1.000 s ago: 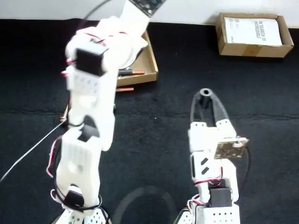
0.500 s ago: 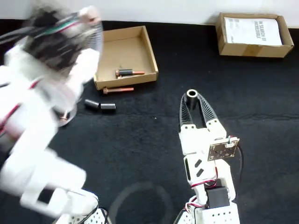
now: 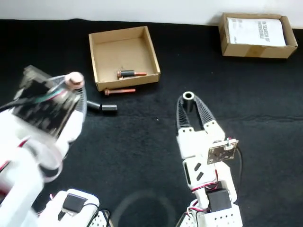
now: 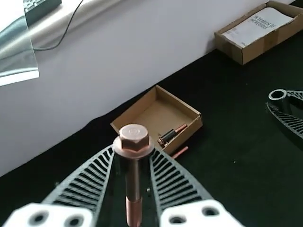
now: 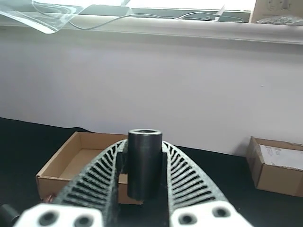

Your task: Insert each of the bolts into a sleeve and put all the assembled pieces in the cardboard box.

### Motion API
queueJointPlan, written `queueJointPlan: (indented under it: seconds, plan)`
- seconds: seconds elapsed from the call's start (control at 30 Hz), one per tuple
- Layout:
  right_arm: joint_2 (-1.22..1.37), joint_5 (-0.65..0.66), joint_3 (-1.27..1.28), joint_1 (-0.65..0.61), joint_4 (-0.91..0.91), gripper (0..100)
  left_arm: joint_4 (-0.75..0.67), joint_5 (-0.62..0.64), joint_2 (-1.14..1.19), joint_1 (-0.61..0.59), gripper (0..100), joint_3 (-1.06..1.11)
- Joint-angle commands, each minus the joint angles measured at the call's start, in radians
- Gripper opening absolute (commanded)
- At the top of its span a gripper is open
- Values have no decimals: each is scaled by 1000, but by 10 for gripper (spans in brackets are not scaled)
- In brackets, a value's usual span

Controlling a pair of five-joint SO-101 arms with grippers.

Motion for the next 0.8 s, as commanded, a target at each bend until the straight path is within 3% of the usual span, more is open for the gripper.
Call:
queueJointPlan:
  seconds: [0.0, 0.07, 0.3, 0.6, 0.77]
  plan:
    - [-5, 5, 140, -56, 5, 7, -209, 181, -53, -4, 9, 216]
    - [-5, 5, 140, -84, 5, 7, -348, 304, -61, 7, 10, 325]
    - [-7, 5, 140, -117, 5, 7, -747, 560, -64, 162, 10, 602]
    - [-13, 3, 140, -114, 4, 7, -801, 796, -61, 286, 10, 677]
    - [-13, 3, 140, -114, 4, 7, -907, 819, -58, 286, 10, 690]
